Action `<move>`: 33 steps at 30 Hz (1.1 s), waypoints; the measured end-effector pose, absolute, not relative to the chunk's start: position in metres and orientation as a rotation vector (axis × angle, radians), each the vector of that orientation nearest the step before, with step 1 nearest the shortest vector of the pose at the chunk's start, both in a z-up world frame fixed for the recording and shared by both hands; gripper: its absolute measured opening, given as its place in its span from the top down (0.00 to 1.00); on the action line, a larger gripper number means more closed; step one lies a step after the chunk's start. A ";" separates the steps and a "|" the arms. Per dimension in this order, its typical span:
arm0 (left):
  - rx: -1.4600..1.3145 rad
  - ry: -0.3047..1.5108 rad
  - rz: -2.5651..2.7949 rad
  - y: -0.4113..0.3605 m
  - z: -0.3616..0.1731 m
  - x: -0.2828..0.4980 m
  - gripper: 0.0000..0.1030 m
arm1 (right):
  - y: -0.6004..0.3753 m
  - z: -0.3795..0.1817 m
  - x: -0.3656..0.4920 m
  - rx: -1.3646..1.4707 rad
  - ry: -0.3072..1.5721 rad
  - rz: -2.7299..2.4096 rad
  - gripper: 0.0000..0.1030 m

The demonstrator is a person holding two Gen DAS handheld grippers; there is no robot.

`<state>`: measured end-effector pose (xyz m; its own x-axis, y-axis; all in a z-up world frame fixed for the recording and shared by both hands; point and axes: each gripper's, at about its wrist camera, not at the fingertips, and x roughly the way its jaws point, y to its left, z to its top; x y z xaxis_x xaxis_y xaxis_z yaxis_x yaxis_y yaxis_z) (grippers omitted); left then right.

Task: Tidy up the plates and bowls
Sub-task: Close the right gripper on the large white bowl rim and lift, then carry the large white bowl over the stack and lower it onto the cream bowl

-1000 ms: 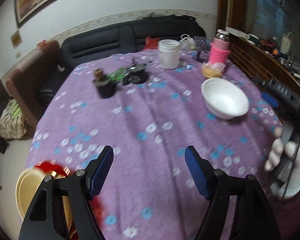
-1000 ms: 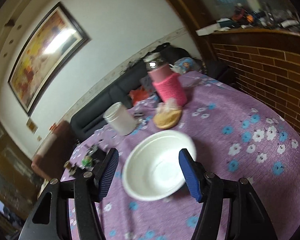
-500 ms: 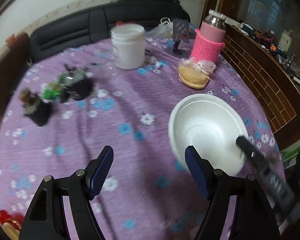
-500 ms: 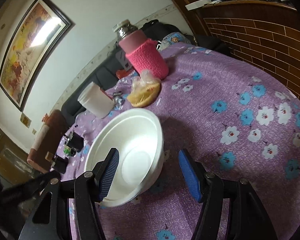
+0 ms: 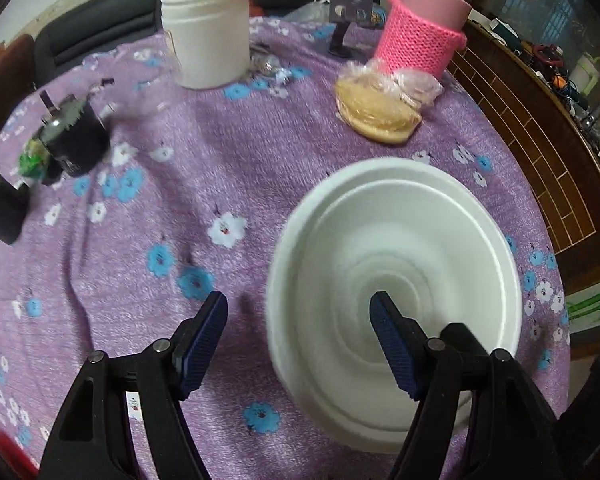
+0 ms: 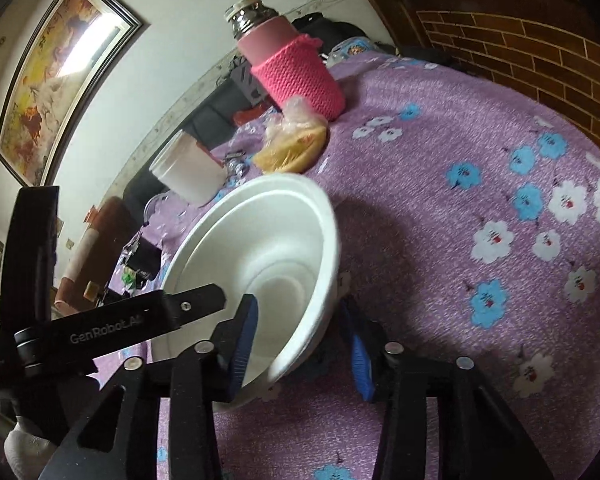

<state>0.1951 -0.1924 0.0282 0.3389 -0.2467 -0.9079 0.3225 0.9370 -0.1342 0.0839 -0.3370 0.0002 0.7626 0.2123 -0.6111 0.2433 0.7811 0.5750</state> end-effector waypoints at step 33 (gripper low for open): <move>0.002 0.854 -0.159 0.050 0.152 -0.027 0.51 | -0.119 0.088 0.003 0.443 0.648 0.483 0.78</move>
